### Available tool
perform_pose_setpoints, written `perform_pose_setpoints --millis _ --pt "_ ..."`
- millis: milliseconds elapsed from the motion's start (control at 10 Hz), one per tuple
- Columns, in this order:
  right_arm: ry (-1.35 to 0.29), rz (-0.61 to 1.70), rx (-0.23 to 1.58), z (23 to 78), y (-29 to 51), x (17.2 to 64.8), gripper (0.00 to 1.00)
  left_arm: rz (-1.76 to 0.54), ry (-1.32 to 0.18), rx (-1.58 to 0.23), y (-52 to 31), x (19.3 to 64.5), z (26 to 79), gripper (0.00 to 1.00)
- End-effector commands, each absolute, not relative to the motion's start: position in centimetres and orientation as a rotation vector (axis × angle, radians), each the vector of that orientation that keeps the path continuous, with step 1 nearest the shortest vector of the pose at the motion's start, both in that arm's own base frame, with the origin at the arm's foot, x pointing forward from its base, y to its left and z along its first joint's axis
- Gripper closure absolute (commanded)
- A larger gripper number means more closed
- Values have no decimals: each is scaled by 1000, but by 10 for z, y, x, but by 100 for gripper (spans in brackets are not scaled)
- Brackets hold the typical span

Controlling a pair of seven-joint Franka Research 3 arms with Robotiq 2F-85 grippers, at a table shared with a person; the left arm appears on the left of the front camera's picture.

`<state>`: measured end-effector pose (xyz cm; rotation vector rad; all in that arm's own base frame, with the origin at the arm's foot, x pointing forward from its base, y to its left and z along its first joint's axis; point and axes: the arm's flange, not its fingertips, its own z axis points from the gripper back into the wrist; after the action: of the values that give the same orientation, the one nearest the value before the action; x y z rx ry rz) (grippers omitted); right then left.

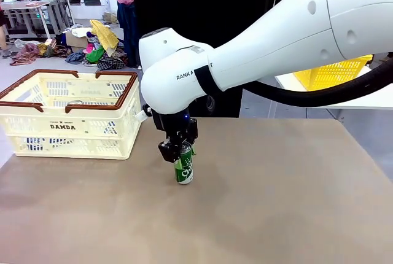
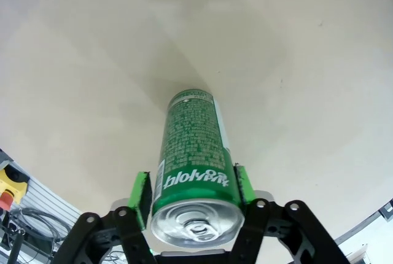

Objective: Place the drinks into the Shopping basket.
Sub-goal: Pick up one drink and place it into the Shopping basket.

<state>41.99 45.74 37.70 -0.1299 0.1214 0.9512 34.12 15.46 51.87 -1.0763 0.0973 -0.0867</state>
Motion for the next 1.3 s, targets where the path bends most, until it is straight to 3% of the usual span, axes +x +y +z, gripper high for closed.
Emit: perform_pose_setpoints --millis 0,400,700,900,1000,1200 --pt "105 987 -80 387 451 416 0 -103 101 -1074 156 337 519 0" --pt "-5 970 -67 434 443 393 0 -103 101 -1074 156 337 519 0" --pt "-69 904 16 506 415 357 0 -103 101 -1074 156 337 519 0" --pt "-18 744 127 565 351 331 0 -103 101 -1074 156 337 519 0" --pt "49 642 236 582 305 331 0 -103 101 -1074 156 337 519 0" --pt "33 436 511 594 198 342 0 -103 101 -1074 156 337 519 0"
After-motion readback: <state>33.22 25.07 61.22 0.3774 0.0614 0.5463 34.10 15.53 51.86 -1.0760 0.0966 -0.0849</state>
